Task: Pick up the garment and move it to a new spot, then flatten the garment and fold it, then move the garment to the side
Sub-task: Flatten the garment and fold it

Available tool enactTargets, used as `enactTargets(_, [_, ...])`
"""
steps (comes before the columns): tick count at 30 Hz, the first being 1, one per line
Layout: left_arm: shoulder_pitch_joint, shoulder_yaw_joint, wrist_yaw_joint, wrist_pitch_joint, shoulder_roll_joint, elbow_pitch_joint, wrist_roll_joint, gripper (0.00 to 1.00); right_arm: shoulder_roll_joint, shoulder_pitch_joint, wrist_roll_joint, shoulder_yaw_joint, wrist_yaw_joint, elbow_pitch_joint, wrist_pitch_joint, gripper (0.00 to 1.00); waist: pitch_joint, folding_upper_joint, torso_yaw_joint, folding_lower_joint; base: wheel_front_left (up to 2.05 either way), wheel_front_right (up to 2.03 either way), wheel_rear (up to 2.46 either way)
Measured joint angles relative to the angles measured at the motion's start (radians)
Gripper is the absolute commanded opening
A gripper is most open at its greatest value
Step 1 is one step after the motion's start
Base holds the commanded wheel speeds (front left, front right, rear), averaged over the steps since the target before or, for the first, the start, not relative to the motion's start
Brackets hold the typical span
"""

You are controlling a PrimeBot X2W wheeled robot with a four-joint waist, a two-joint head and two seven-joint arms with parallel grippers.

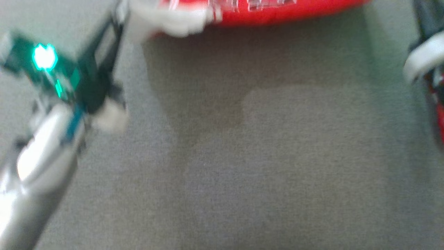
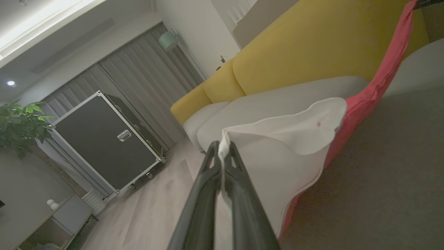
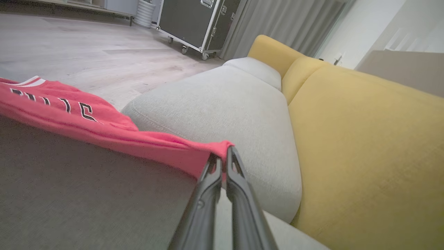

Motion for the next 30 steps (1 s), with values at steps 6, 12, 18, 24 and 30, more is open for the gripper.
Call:
enactTargets(6, [0.316,-0.04,-0.009,0.0,0.072,-0.097,-0.022,0.0,0.008,0.276,0.04,-0.008,0.0,-0.073,0.0,0.0,-0.114,0.0,-0.021,-0.0002,0.0,0.0,0.0])
enactTargets(12, [0.62,-0.079,0.008,0.003,0.119,-0.14,-0.081,0.0,0.002,0.524,0.088,-0.002,0.0,-0.142,0.0,0.0,-0.23,0.0,-0.049,-0.0002,0.0,0.0,0.0])
enactTargets(18, [0.851,-0.095,0.054,0.047,0.151,-0.24,-0.156,0.0,-0.042,0.712,0.127,0.003,0.0,-0.235,0.009,0.0,-0.322,0.0001,-0.076,-0.0001,0.0,0.0,0.0])
enactTargets(24, [0.969,-0.122,0.075,0.083,0.173,-0.314,-0.193,0.0,-0.056,0.906,0.134,-0.066,0.0,-0.439,0.138,0.0,-0.363,0.0001,-0.081,-0.0001,0.0,0.0,0.0])
enactTargets(30, [0.959,-0.122,0.073,0.108,0.179,-0.35,-0.193,0.0,-0.049,0.995,0.137,-0.147,0.0,-0.58,0.24,0.0,-0.362,0.0,-0.067,0.0002,0.0,0.0,0.0])
